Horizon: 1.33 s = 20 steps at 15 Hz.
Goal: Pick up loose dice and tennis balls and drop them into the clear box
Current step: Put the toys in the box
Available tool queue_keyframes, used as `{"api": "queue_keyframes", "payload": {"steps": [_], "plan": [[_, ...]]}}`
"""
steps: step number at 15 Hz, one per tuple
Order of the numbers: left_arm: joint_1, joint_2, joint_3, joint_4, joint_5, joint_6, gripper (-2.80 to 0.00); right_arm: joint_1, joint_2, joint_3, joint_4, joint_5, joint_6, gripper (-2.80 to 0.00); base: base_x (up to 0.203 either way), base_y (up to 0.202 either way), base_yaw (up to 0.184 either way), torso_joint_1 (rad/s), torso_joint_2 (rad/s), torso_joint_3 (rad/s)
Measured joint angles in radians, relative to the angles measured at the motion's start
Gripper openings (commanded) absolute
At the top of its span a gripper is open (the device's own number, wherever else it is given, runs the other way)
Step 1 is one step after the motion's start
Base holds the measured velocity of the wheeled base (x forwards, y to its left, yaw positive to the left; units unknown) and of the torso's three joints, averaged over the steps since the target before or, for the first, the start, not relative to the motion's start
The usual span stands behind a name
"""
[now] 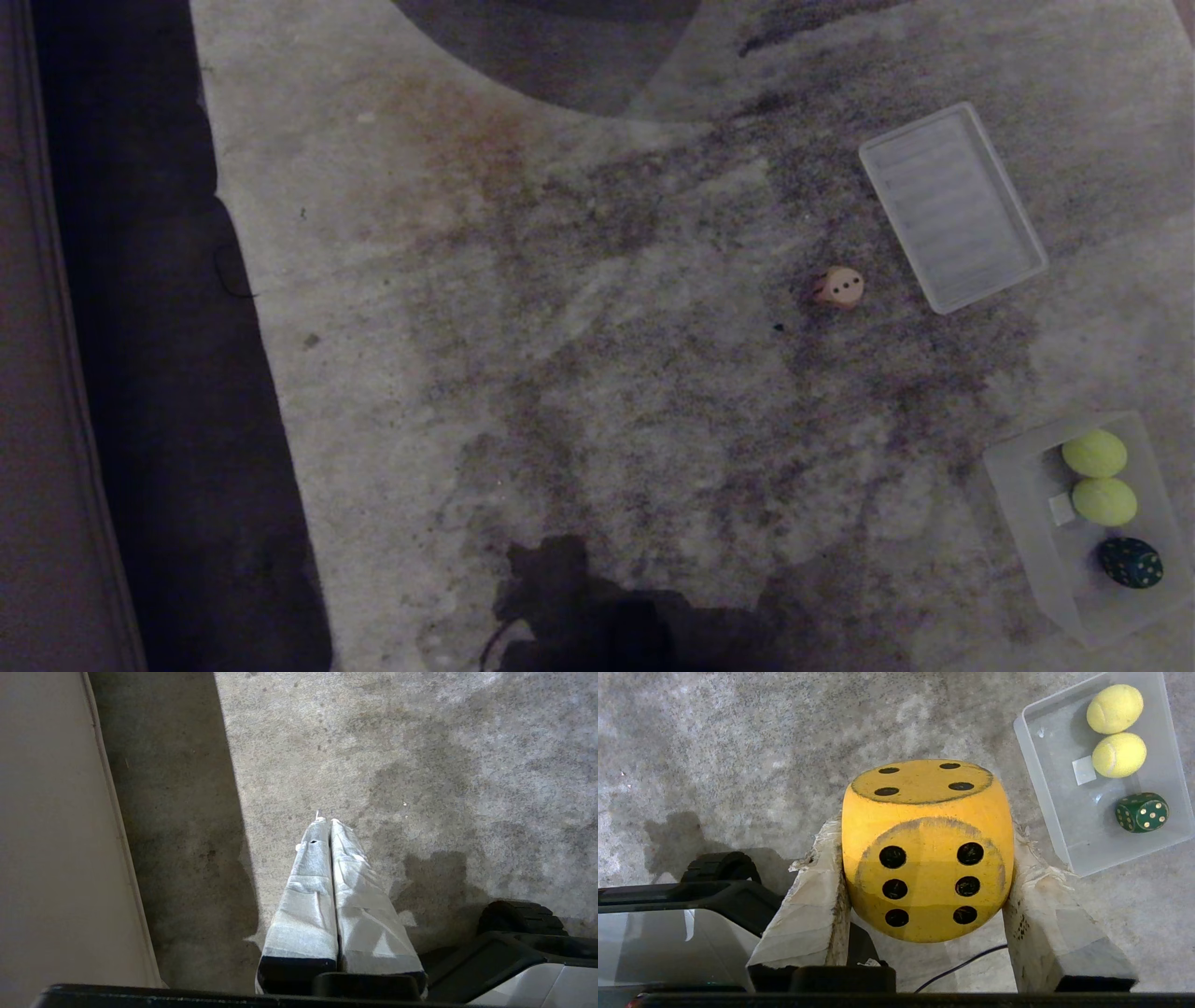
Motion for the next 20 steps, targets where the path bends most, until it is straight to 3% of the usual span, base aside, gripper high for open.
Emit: {"api": "queue_keyframes", "payload": {"steps": [14,20], "plan": [[0.001,0.000,0.000,0.000,0.004,-0.003,-2.80,0.000,-0.004,0.000,0.002,0.000,0.000,-2.80,0.000,0.000,0.000,0.000,0.00,0.003],[0.000,0.000,0.000,0.000,0.004,-0.004,-2.80,0.000,-0.003,0.000,0.002,0.000,0.000,-2.80,0.000,0.000,0.000,0.002,0.00,0.176]]}}
